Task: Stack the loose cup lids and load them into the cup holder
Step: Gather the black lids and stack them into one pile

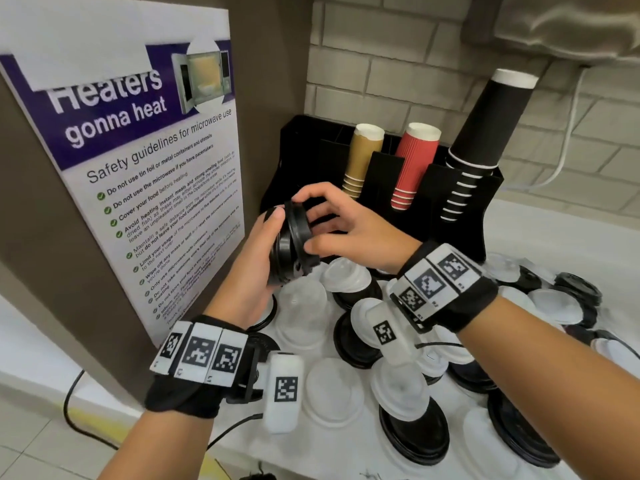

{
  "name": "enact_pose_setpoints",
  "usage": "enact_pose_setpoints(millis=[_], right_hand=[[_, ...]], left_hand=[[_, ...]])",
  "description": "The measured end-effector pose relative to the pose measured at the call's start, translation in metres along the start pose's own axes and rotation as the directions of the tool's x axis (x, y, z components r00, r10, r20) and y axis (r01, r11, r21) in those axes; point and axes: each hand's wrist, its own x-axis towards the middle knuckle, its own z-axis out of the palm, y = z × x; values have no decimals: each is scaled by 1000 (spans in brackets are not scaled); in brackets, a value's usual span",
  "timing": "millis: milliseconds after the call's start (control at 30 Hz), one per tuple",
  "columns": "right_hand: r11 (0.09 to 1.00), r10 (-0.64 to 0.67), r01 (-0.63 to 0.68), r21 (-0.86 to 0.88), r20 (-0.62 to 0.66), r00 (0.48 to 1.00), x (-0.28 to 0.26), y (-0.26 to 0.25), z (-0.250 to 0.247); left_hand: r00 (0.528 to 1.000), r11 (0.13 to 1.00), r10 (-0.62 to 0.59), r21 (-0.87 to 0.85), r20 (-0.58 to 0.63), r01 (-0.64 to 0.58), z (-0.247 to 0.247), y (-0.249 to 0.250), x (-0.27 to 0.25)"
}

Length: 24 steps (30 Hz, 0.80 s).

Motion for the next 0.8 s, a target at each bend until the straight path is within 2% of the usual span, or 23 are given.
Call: enact_pose_setpoints(millis=[100, 200, 367, 467, 500, 533, 567, 600, 633, 700, 733, 800], right_hand=[[997, -62, 62, -35, 9, 998, 1, 2, 6], [998, -67, 66, -21, -19, 998, 3, 4, 9], [994, -111, 111, -17, -8, 994, 7, 8, 10], [993, 51, -44, 114, -55, 997, 13, 12, 12], [995, 85, -82, 54, -61, 994, 15, 16, 15], [991, 82, -84, -101, -21, 996, 16, 21, 18], [959, 68, -42, -279, 87, 994, 17, 27, 25], [903, 65, 44, -428, 236, 970, 15, 31, 35], [850, 78, 139, -507, 383, 920, 13, 34, 48], [787, 104, 286, -546, 575, 811, 11, 39, 76], [762, 117, 326, -560, 613, 781, 12, 42, 90], [694, 201, 334, -637, 617, 761, 16, 49, 111]], left_hand=[[1000, 1000, -4, -28, -6, 4, 4, 0, 0], [999, 999, 13, -44, -29, -15, 6, 0, 2], [1000, 1000, 10, 11, -26, -9, 1, 0, 3], [996, 997, 65, 33, -60, -63, -5, 7, 5], [993, 995, 95, 36, -72, -93, -6, 11, 5], [989, 991, 125, 47, -75, -122, -8, 15, 5], [987, 987, 148, 68, -71, -143, -10, 19, 5], [985, 983, 164, 92, -59, -158, -11, 23, 6], [983, 979, 176, 111, -44, -170, -12, 26, 5], [981, 974, 194, 125, -18, -190, -13, 30, 5], [980, 972, 201, 130, -6, -198, -13, 31, 4], [977, 967, 214, 140, 8, -213, -14, 33, 3]])
